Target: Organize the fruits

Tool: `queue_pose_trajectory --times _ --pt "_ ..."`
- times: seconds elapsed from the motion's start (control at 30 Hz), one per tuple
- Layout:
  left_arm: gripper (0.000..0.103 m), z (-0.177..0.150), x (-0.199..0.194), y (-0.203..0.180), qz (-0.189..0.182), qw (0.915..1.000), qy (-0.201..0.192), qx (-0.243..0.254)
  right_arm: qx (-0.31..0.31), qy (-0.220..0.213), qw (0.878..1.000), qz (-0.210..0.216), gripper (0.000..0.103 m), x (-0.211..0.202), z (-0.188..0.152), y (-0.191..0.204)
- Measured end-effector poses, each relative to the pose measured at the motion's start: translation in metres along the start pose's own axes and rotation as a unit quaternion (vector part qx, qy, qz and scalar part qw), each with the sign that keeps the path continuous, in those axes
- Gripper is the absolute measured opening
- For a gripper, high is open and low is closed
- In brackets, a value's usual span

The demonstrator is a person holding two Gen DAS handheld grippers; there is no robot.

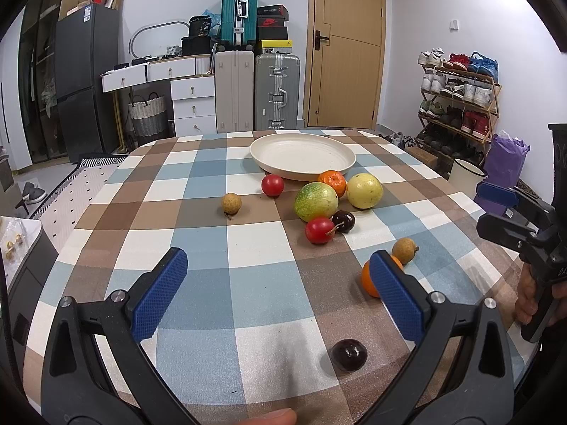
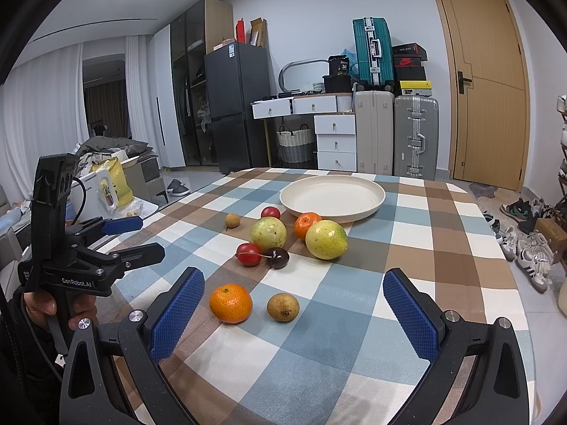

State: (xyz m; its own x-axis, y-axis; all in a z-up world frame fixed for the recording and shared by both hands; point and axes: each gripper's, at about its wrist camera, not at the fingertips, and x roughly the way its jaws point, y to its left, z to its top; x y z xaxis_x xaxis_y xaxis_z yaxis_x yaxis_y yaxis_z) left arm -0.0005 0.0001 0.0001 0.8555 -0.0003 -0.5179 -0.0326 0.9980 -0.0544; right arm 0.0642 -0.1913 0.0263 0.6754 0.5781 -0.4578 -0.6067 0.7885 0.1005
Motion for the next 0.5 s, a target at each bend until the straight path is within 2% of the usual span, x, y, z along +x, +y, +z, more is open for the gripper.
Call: queue_pose_trajectory --times 0.5 --pt "0.102 0.0007 0.0010 -0.0001 0.001 1.0000 0.000 0.001 -0.002 0.001 1.000 -0.002 0.103 0.0001 -0.0002 0.0006"
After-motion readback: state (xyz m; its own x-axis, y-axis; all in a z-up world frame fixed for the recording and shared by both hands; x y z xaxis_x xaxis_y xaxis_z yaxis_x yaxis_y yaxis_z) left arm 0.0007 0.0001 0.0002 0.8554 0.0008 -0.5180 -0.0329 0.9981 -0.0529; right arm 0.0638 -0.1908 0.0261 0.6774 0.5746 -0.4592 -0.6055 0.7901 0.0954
